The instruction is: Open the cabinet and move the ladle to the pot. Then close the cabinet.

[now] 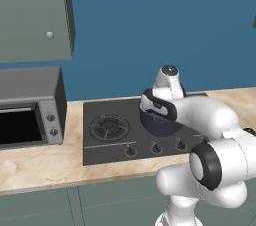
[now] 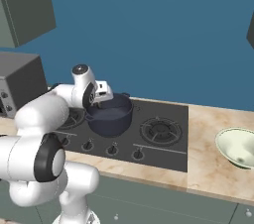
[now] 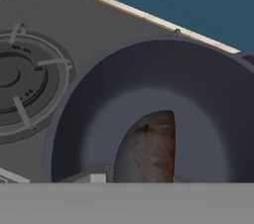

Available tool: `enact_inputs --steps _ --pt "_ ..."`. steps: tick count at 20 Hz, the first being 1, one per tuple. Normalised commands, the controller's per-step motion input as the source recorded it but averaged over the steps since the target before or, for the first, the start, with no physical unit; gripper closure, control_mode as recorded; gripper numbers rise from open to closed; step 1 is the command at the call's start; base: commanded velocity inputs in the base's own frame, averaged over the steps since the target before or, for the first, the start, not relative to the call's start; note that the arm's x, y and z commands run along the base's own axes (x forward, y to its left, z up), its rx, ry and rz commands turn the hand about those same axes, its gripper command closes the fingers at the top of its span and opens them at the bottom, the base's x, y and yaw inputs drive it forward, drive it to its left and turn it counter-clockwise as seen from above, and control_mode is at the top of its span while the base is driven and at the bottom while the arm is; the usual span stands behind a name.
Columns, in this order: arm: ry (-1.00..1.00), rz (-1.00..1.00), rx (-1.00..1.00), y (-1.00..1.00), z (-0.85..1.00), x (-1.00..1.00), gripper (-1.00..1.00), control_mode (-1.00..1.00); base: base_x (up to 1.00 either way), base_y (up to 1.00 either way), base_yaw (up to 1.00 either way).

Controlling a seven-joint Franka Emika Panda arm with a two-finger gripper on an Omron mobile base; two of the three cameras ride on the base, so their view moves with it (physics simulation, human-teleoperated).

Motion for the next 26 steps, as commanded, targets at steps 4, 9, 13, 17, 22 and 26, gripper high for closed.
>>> enact_inputs --steps 4,9,13,17,22,26 --pt "0.03 -0.02 0.00 -0.01 -0.02 0.17 -1.00 -1.00 0.00 0.00 0.00" --pt "0.00 -0.02 0.00 -0.04 -0.01 0.20 -1.00 -1.00 0.00 0.00 0.00" --pt "0.00 0.00 0.00 -0.06 0.19 -0.09 -1.00 -1.00 0.00 0.00 0.00" --pt "-0.04 -0.01 0.00 0.00 0.15 -0.63 -1.00 -1.00 0.00 0.00 0.00" --pt "-0.04 -0.06 0.03 -0.01 0.54 -0.74 -1.00 -1.00 0.00 0.00 0.00" --pt "0.00 -0.08 0.06 -0.03 0.76 -0.82 -1.00 -1.00 0.00 0.00 0.00"
